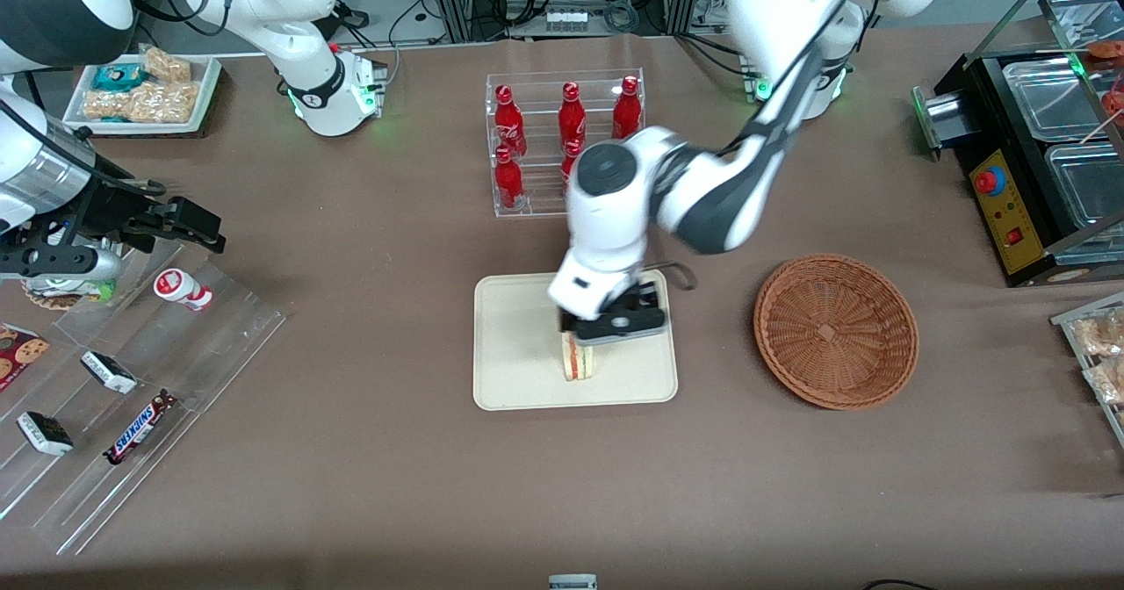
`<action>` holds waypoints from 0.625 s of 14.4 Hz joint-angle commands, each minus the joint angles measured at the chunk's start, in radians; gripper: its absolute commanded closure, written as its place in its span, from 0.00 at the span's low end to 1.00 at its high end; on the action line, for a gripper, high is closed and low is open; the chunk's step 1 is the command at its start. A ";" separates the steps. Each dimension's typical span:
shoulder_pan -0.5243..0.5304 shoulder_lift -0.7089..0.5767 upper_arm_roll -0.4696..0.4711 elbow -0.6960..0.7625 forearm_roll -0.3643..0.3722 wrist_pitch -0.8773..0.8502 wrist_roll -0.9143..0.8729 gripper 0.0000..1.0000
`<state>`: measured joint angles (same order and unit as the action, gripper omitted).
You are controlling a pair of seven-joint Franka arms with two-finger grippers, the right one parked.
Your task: Place sandwich from basket to tray
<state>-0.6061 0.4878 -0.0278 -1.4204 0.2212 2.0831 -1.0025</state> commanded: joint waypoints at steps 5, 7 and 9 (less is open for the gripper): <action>0.375 -0.377 -0.012 -0.213 -0.170 -0.291 0.273 0.00; 0.474 -0.471 -0.011 -0.325 -0.213 -0.296 0.465 0.00; 0.551 -0.537 -0.011 -0.377 -0.224 -0.348 0.634 0.00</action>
<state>-0.1087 0.0549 -0.0201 -1.6928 0.0182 1.7643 -0.4926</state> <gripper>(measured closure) 0.000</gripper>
